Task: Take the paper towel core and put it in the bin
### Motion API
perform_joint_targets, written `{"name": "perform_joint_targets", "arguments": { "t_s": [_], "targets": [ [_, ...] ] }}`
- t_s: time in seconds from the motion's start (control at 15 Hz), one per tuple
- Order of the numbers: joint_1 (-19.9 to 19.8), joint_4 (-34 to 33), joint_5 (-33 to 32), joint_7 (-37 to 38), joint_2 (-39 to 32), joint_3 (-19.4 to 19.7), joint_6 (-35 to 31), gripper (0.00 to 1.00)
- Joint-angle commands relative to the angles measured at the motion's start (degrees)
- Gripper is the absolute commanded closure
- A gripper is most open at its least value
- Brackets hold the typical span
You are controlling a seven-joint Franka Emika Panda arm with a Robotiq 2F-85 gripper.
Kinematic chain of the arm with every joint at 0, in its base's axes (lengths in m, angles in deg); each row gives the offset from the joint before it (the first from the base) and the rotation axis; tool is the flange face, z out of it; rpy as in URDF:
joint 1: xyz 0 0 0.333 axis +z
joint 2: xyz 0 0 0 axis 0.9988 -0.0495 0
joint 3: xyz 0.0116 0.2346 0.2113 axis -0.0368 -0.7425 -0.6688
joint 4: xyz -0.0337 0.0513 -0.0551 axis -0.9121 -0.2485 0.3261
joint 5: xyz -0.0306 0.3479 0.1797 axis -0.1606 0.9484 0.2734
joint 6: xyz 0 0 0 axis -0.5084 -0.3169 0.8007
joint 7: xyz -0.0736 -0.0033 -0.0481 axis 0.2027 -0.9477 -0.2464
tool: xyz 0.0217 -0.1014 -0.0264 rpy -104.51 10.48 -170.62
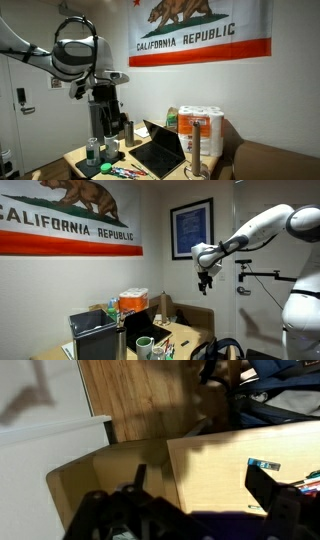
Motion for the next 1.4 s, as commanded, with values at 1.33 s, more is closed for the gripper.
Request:
{"name": "perform_joint_targets", "arguments": {
  "t_s": [1.33],
  "targets": [
    [-4.5, -16.3, -2.7, -7.3, -17.1, 5.3, -10.7, 0.0]
  ]
}}
